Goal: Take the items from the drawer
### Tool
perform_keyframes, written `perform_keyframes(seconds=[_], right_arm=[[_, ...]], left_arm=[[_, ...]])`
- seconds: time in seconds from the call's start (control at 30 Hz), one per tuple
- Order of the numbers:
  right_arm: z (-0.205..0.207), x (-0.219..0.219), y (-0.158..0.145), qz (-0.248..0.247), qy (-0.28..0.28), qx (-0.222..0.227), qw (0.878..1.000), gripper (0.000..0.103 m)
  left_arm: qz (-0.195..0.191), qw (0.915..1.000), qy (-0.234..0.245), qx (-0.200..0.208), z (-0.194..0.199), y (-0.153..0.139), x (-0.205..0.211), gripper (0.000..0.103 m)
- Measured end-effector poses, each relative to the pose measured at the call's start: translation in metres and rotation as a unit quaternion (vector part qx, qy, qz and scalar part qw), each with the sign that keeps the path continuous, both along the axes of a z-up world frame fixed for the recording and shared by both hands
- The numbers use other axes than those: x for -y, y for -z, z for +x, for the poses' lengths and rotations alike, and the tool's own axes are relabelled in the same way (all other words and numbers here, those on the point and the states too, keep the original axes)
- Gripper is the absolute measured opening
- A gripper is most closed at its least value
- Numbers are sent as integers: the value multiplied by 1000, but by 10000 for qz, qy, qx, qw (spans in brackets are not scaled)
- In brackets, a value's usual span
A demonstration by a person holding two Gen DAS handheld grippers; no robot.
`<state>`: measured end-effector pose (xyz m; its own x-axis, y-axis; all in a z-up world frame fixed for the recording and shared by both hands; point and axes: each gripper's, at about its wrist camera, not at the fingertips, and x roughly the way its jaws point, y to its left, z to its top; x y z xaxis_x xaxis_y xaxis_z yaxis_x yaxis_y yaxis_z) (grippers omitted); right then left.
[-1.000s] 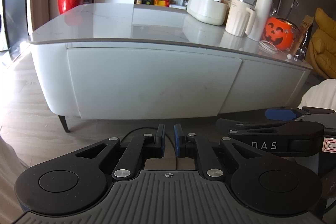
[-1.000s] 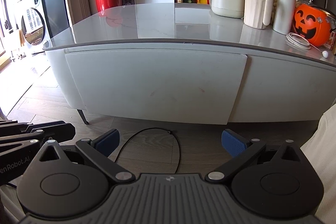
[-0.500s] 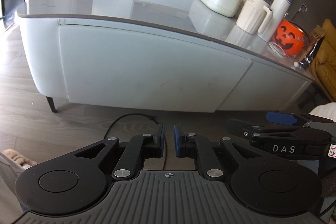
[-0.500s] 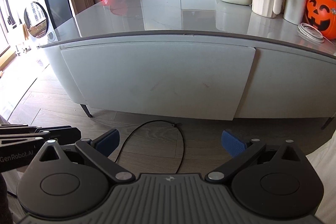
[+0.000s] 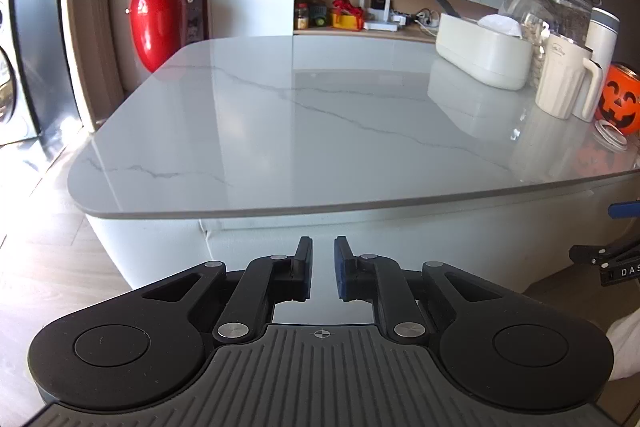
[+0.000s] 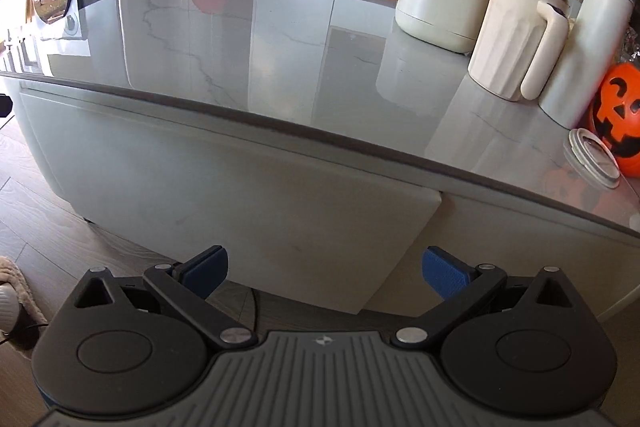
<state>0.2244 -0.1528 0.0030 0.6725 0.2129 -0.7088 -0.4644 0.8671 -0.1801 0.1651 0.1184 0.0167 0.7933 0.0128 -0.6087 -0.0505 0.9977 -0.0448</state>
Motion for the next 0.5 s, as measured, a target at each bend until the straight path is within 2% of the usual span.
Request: perform_keyframes(seconds=[0.13, 0.2, 0.27, 0.4, 0.5], right_arm=[[25, 8, 8, -153, -246, 245, 9993, 103], [26, 16, 10, -17, -294, 373, 9989, 103], [25, 26, 14, 299, -354, 271, 9986, 103], [28, 25, 16, 535, -355, 23, 9979, 103], [36, 24, 14, 552, -277, 85, 9981, 103]], left_arm=[[-463, 9984, -95, 296, -10, 9, -32, 15], [-667, 9970, -345, 165, -17, 19, -46, 15], [-817, 9950, -571, -14, -18, 26, -57, 16], [-884, 9895, -1143, 14, -17, 27, -77, 16], [-1326, 9828, -1277, 105, -14, 26, -91, 16]])
